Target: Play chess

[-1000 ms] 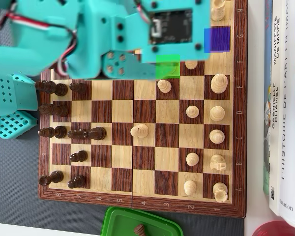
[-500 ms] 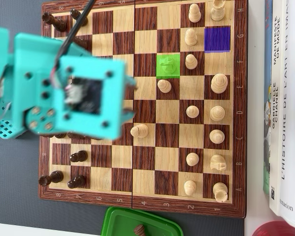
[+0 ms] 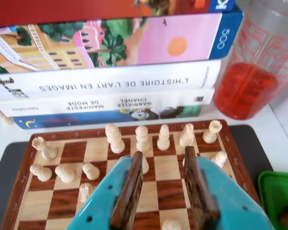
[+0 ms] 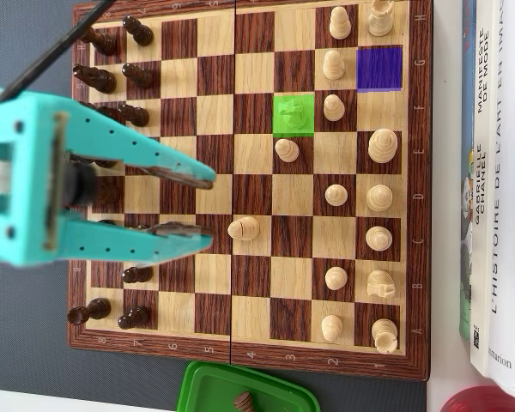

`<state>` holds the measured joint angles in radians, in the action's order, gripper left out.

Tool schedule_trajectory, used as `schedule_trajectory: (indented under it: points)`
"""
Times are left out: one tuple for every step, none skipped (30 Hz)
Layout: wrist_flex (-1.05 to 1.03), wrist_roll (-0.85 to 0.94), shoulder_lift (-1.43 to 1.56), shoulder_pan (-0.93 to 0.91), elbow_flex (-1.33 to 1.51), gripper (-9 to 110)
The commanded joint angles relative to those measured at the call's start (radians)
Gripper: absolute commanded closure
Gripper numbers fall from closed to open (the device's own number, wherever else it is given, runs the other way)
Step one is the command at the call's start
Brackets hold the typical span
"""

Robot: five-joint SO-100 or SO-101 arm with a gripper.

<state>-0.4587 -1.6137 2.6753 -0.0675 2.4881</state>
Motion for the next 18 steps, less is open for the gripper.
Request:
schedule_trajectory:
  points:
    - [0.109, 0.008, 0.063, -0.002, 0.035, 88]
    - [0.149, 0.003, 0.081, -0.002, 0.06, 88]
    - [0.192, 0.0, 0.1, 0.0, 0.086, 88]
    - [0.236, 0.0, 0.12, 0.002, 0.112, 88]
    - [0.276, 0.0, 0.14, 0.009, 0.14, 88]
    - [0.319, 0.0, 0.161, 0.014, 0.169, 88]
    - [0.362, 0.0, 0.181, 0.015, 0.198, 88]
    - [0.402, 0.0, 0.201, 0.017, 0.229, 88]
    - [0.443, 0.0, 0.222, 0.02, 0.259, 88]
    - [0.486, 0.002, 0.242, 0.023, 0.288, 88]
    - [0.528, 0.005, 0.264, 0.026, 0.316, 88]
    - [0.569, 0.005, 0.287, 0.029, 0.342, 88]
    - [0.609, 0.006, 0.31, 0.031, 0.367, 88]
    - [0.644, 0.006, 0.334, 0.031, 0.39, 88]
    - [0.68, 0.006, 0.36, 0.031, 0.413, 88]
    - [0.712, 0.006, 0.387, 0.031, 0.434, 88]
    - [0.744, 0.003, 0.411, 0.032, 0.457, 88]
    - [0.775, 0.002, 0.437, 0.038, 0.482, 88]
